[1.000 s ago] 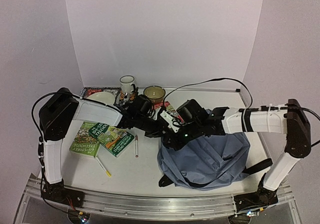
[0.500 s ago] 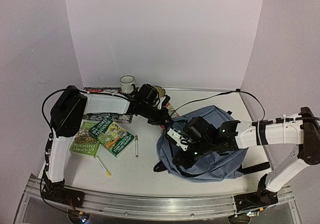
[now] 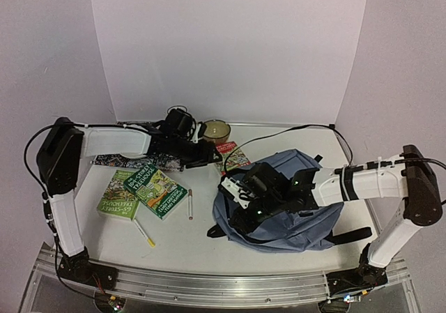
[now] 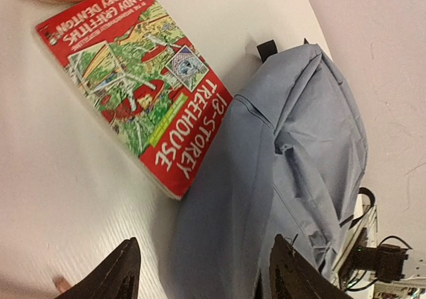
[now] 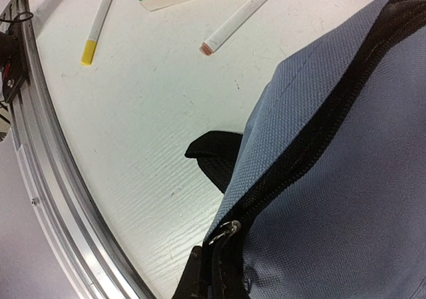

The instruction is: Pack the student bag

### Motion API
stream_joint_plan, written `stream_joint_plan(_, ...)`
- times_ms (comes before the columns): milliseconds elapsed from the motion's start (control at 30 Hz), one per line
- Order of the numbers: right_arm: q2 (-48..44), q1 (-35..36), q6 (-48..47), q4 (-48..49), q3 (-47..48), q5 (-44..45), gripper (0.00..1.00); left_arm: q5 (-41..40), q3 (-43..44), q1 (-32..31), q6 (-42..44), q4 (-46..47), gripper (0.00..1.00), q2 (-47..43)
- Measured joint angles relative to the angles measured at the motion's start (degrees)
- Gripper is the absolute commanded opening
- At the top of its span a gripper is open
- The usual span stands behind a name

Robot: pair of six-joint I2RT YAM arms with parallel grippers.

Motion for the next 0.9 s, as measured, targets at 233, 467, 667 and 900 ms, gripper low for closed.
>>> stream_joint_plan(233,0.4,0.0,0.0,1.7,0.4,0.0,0.00,-1.6,-12.4,-2.4,-7.5,1.5,0.70,-9.7)
stream_joint_plan(467,0.4,0.0,-0.1,2.7,0.4,0.0,0.00,-2.0,-18.4,-9.0,-13.4,3.6,0.68,-9.9)
stream_joint_plan(667,0.4,0.0,-0.1,3.0,0.4,0.1,0.00,-1.9,-18.4,-11.2,-16.1,7.3,0.45,-9.6)
stream_joint_plan(900,-0.6,0.0,0.4,3.2,-0.4,1.2,0.00,-2.9,-18.4,-11.2,-16.1,7.9,0.00,-8.8)
